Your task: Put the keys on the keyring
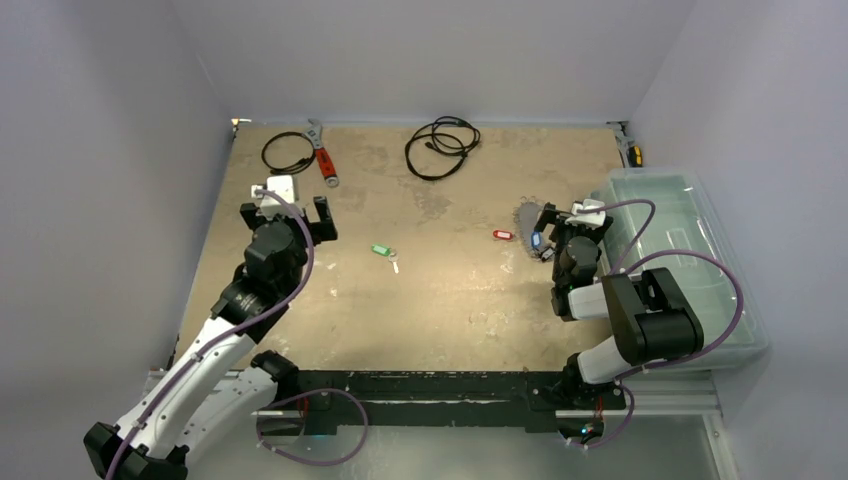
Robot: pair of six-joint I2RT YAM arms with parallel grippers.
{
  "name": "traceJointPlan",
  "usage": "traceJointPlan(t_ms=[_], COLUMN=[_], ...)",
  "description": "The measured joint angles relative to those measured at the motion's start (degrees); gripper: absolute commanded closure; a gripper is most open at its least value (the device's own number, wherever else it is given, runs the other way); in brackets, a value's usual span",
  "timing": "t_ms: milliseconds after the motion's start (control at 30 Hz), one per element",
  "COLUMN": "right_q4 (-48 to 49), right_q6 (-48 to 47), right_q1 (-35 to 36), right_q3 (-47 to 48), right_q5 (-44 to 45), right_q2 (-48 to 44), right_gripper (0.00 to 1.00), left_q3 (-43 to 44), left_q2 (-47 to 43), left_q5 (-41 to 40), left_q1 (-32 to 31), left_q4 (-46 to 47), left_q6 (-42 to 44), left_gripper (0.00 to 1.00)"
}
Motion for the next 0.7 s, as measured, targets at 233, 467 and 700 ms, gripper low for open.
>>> traceJointPlan(t_ms=[233, 467, 700], right_q4=[0.0, 0.0, -0.1], right_q6=[0.0, 0.0, 0.2], right_q1=[0.0, 0.0, 0.0], right_q3=[0.0, 0.0, 0.0], right_q5=[0.0, 0.0, -0.2], right_q2=[0.0, 0.0, 0.0], right_gripper=[0.01, 0.01, 0.01], left_q3=[-0.5, -0.2, 1.6], left_q2=[-1.5, 0.4, 4.7], left_q5=[-0.8, 4.3, 5.6], left_q1=[0.0, 0.0, 0.0], left_q4=[1.8, 1.1, -1.6], left_q6=[-1.0, -1.6, -4.0], left_gripper=[0.01, 0.01, 0.01])
